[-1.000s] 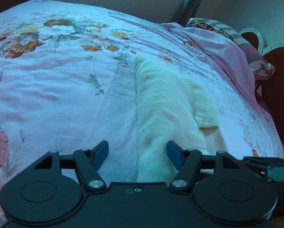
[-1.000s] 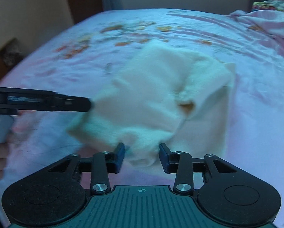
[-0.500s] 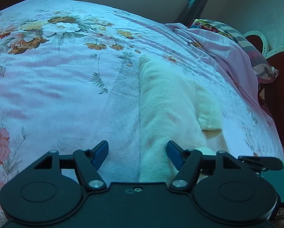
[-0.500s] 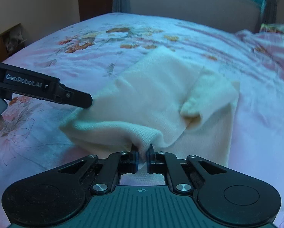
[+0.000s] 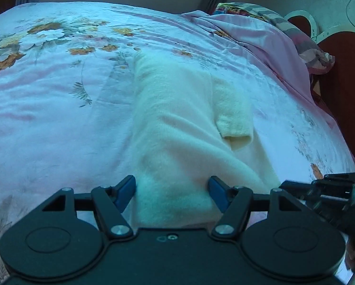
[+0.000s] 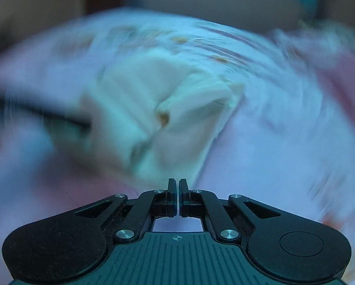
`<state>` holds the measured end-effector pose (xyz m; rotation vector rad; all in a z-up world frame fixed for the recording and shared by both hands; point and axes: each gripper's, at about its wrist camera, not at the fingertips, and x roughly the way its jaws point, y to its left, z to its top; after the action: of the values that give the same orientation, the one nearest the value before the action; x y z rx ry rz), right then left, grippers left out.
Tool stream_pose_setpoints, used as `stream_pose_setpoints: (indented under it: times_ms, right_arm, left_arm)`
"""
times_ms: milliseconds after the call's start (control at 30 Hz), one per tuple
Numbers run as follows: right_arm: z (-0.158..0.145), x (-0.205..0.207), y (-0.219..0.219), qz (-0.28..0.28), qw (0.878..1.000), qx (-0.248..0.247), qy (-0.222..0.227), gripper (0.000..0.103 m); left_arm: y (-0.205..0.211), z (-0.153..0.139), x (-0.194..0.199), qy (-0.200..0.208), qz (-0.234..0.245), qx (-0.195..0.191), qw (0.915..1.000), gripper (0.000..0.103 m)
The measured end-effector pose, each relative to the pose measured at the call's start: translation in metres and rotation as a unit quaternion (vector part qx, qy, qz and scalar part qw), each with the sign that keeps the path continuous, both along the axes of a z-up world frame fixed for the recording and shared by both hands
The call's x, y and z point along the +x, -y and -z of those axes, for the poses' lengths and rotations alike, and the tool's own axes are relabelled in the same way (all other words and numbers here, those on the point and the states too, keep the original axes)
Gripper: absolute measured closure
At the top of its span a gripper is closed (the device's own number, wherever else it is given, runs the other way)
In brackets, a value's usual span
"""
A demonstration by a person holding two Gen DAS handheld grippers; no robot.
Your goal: Fold small clothes
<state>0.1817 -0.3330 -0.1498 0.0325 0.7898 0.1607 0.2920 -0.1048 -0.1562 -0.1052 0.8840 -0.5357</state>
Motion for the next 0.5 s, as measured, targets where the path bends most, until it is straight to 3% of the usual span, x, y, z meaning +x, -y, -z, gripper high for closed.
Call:
stream_pose_setpoints:
  times_ms: [67, 167, 233, 267, 300, 333, 467, 500]
  right_arm:
    - [-0.006, 0.014, 0.016, 0.028, 0.994, 0.102, -0.012, 0.103]
    - [-0.007, 0.046, 0.021, 0.042, 0.978, 0.201, -0.038, 0.102]
    - [0.002, 0.069, 0.023, 0.054, 0.965, 0.249, -0.062, 0.085]
    - [0.006, 0.076, 0.024, 0.065, 0.962, 0.257, -0.063, 0.056]
    - [0.010, 0.083, 0.028, 0.082, 0.958, 0.267, -0.064, 0.018]
    - [0.012, 0.089, 0.034, 0.098, 0.950, 0.290, -0.060, 0.011]
    - [0.022, 0.103, 0.048, 0.106, 0.925, 0.361, -0.049, 0.014]
    - [0.025, 0.108, 0.048, 0.106, 0.920, 0.374, -0.047, 0.031]
  left_arm:
    - [-0.005, -0.002, 0.002, -0.002, -0.008, -0.001, 1.0000, 0.038]
    - [-0.013, -0.007, 0.004, 0.005, -0.017, 0.001, 0.9998, 0.038]
    - [-0.020, -0.010, 0.005, 0.004, -0.028, -0.004, 0.9996, 0.038]
    - [-0.024, -0.011, 0.006, 0.004, -0.031, -0.008, 0.9995, 0.038]
    - [-0.026, -0.012, 0.006, 0.004, -0.032, -0.010, 0.9994, 0.038]
    - [-0.029, -0.013, 0.006, 0.006, -0.033, -0.010, 0.9994, 0.038]
    - [-0.031, -0.011, 0.007, 0.008, -0.028, -0.008, 0.9995, 0.037]
    - [-0.031, -0.010, 0.009, 0.006, -0.030, -0.009, 0.9995, 0.037]
